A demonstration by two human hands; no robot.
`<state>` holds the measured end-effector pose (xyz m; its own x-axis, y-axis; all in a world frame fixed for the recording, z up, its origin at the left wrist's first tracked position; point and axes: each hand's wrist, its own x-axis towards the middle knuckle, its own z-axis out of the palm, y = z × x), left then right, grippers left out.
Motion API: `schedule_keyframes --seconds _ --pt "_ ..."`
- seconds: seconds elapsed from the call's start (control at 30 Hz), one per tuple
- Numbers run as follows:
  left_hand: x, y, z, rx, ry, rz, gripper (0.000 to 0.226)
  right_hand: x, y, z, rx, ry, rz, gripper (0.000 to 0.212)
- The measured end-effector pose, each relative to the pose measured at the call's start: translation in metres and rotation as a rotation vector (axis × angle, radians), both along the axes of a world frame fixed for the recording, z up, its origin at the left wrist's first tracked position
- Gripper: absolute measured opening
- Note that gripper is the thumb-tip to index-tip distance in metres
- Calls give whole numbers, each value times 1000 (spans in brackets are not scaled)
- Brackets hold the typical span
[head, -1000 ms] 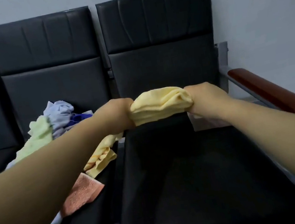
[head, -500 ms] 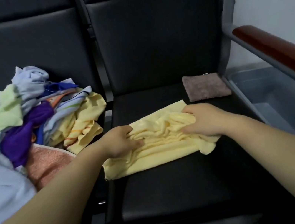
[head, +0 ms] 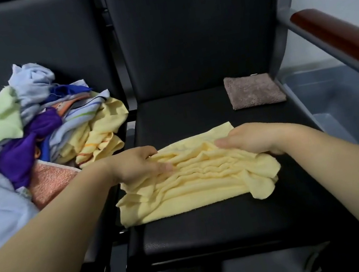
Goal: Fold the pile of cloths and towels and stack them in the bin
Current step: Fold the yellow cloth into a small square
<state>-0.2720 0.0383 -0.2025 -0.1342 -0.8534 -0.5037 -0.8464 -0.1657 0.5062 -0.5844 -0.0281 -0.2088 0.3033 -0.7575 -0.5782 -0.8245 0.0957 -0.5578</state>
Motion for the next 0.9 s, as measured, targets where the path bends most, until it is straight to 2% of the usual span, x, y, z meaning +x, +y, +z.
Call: schedule_keyframes --seconds 0.03,0.07,0.2,0.23,0.37,0.47,0.53,0.67,0.9 --pt "-2 1 -1 -24 8 40 48 2 -1 -2 -11 -24 -116 72" --pt "-3 1 -2 -56 8 81 45 4 0 -3 -29 -43 -208 69" --pt "-3 -2 -8 -149 -171 69 28 2 0 -5 -275 -31 -198 17" --pt "-2 -4 -10 -160 -206 60 23 2 0 -6 -314 -46 -218 14" --pt "-3 -7 -11 -254 -241 109 15 4 -6 -14 -415 -122 -342 19" --pt "-3 -8 -16 -292 -257 146 16 6 -13 -20 -414 -212 -439 6" --pt "-1 -10 -20 -291 -275 150 20 8 -19 -24 -419 -219 -456 15" --pt "1 -13 -21 -297 -274 164 23 9 -24 -30 -497 -144 -356 21" --pt "5 -20 -22 -253 -290 203 16 15 -34 -39 -609 33 -272 25"
